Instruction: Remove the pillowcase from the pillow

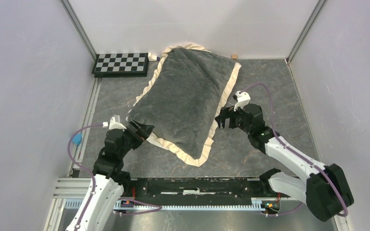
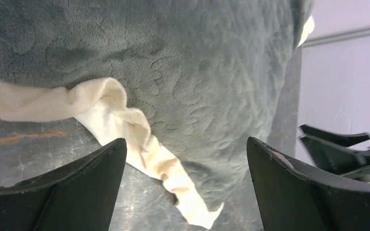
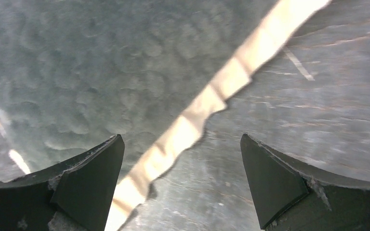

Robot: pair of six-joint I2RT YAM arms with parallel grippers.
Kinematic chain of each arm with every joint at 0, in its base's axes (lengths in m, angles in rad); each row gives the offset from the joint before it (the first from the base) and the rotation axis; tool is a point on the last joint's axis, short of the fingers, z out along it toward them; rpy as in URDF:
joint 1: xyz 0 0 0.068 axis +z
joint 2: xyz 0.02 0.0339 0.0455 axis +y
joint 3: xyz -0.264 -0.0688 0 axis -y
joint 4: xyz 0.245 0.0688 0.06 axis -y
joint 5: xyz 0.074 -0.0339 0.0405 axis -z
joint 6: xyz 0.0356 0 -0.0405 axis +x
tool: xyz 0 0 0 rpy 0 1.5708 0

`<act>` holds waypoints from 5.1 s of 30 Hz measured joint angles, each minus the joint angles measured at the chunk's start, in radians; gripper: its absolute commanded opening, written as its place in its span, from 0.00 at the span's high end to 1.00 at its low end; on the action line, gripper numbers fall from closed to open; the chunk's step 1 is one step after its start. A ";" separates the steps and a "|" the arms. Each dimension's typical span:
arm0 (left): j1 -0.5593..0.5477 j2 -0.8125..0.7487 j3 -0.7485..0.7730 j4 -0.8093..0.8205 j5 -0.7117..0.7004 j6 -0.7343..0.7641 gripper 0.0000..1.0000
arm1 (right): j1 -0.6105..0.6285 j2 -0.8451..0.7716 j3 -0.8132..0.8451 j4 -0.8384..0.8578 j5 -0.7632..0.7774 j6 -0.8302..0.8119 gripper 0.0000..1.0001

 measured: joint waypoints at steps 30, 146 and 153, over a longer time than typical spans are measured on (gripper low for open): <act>0.000 0.052 0.192 -0.175 -0.082 -0.066 0.00 | -0.068 0.119 -0.011 0.296 -0.322 0.205 0.02; -0.809 0.841 0.875 0.113 0.344 0.331 0.98 | -0.231 -0.097 0.760 -0.491 0.222 0.317 1.00; -0.330 0.722 0.686 0.412 0.599 0.024 0.97 | -0.222 0.159 0.875 -0.320 0.074 0.335 0.40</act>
